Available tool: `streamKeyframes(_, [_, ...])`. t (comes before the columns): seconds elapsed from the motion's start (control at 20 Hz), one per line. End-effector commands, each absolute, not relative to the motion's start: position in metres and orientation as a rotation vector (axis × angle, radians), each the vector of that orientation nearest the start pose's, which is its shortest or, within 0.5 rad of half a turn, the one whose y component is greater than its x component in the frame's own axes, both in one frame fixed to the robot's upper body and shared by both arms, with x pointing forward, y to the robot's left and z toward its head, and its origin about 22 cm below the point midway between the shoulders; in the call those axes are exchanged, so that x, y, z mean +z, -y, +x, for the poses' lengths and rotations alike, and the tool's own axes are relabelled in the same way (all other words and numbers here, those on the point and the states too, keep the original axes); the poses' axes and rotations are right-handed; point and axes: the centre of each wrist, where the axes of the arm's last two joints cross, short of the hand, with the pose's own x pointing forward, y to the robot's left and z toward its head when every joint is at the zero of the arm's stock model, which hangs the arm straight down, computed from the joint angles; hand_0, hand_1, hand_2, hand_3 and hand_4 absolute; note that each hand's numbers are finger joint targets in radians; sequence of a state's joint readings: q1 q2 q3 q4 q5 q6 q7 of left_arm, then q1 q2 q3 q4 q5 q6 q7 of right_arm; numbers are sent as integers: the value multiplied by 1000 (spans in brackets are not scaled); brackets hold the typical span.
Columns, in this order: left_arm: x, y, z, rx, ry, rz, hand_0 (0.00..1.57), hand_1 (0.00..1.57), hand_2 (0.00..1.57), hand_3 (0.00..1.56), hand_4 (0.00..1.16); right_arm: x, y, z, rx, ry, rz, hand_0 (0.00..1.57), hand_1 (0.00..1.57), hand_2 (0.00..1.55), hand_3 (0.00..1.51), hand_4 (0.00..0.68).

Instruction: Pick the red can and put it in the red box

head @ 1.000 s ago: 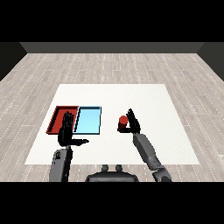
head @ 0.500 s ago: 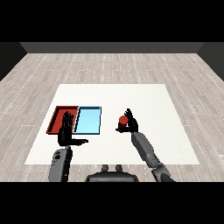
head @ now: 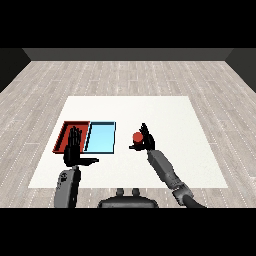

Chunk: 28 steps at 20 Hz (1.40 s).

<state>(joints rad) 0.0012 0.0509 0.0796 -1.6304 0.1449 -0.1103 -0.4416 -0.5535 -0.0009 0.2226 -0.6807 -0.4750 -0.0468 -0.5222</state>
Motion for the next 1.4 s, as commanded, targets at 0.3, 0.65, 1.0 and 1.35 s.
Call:
streamKeyframes(0.3, [8,-259,239,74,2099,-97,0,0,0,0,0,-73,131,337,-59,1560,319,0,0,0,0,0])
streamKeyframes(0.65, [16,-254,243,79,2091,-83,0,0,0,0,0,-60,123,350,-33,1557,177,1525,1525,1502,1461,493])
streamKeyframes(1.0, [23,-259,251,74,2083,-103,0,0,0,0,0,-63,125,349,39,1541,63,1538,1538,1472,1420,575])
streamKeyframes(1.35, [21,-239,230,84,2075,-107,0,0,0,0,0,-64,124,356,56,1487,43,1531,1531,1468,1413,546])
